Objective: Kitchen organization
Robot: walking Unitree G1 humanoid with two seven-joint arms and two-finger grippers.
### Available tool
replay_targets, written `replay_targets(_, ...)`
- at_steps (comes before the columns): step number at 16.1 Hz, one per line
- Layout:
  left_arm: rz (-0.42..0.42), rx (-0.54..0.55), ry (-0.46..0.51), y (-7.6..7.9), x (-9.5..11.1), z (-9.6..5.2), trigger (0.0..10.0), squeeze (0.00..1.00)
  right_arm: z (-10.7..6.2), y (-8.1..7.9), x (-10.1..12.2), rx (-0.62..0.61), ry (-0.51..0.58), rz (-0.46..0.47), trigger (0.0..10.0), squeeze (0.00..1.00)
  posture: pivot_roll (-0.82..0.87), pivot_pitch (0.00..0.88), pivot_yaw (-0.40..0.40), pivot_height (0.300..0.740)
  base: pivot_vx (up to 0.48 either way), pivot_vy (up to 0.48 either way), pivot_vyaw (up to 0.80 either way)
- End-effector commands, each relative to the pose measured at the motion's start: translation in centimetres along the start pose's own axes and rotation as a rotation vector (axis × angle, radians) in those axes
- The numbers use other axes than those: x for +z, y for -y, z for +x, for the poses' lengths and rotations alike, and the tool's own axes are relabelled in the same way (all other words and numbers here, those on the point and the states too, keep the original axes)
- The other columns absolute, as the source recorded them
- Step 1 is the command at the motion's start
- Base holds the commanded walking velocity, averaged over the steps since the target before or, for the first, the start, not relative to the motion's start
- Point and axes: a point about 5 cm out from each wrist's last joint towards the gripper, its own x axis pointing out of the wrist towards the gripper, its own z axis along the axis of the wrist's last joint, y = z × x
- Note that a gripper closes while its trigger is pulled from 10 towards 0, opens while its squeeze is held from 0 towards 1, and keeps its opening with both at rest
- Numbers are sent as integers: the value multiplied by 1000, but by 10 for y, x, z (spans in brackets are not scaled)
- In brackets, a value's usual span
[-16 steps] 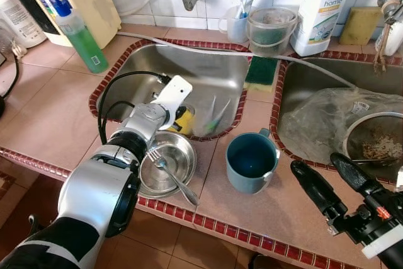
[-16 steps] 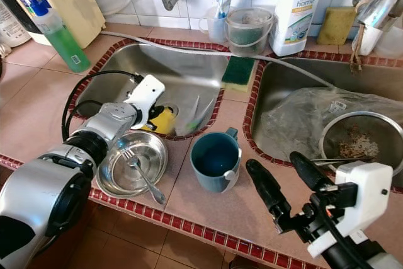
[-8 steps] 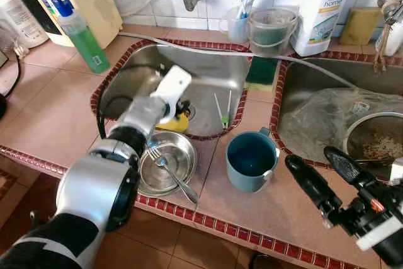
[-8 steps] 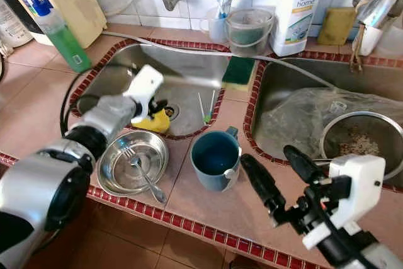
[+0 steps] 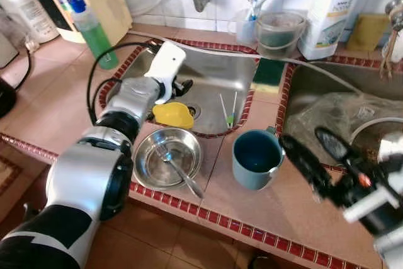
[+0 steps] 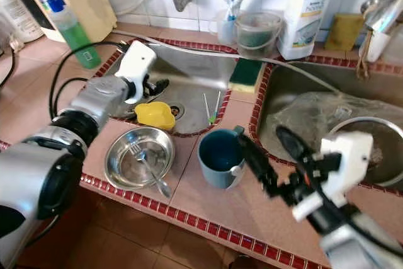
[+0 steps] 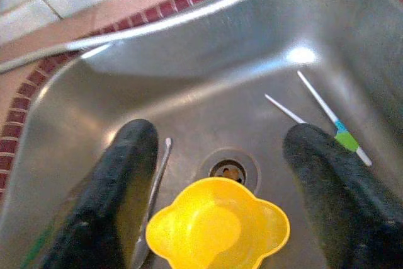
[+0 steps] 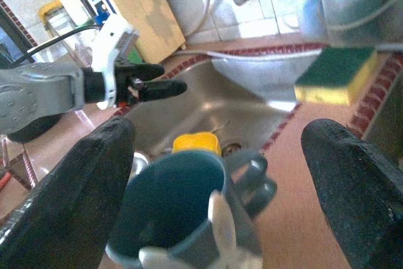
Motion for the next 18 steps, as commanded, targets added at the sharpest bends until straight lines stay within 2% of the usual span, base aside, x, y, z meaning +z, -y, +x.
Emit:
replay_targets(1, -3, 7, 54, -11, 13, -4, 10000, 1000, 7, 1, 0, 18, 21, 5, 10000, 0, -276, 67, 109, 740, 0, 0, 0)
replay_targets(7, -66, -38, 130, -22, 13, -13, 10000, 1000, 34, 9, 5, 41, 99, 5, 10000, 0, -199, 42, 67, 740, 0, 0, 0)
replay_targets(11, -54, -38, 166, -25, 10, -21, 10000, 1000, 49, 10, 7, 74, 128, -12, 10000, 0, -160, 38, 41, 740, 0, 0, 0)
replay_targets(12, -82, -45, 178, -25, 10, -24, 10000, 925, 53, 11, 7, 82, 131, -17, 10000, 0, -153, 36, 35, 740, 0, 0, 0)
replay_targets(13, -79, -54, 184, -23, 10, -28, 10000, 663, 57, 11, 7, 88, 133, -26, 10000, 0, -140, 32, 25, 740, 0, 0, 0)
replay_targets(14, -75, -60, 186, -22, 9, -30, 10000, 482, 60, 10, 7, 93, 133, -30, 10000, 0, -138, 31, 23, 740, 0, 0, 0)
replay_targets(15, -84, -71, 183, -18, 8, -36, 10000, 137, 65, 9, 7, 106, 129, -36, 10000, 0, -128, 27, 16, 740, 0, 0, 0)
replay_targets(16, -96, -79, 184, -14, 6, -42, 10000, 0, 71, 8, 5, 118, 120, -42, 10000, 0, -123, 24, 12, 740, 0, 0, 0)
replay_targets(18, -101, -78, 187, -8, 3, -49, 10000, 0, 79, 5, 4, 134, 117, -50, 10000, 0, -114, 21, 6, 740, 0, 0, 0)
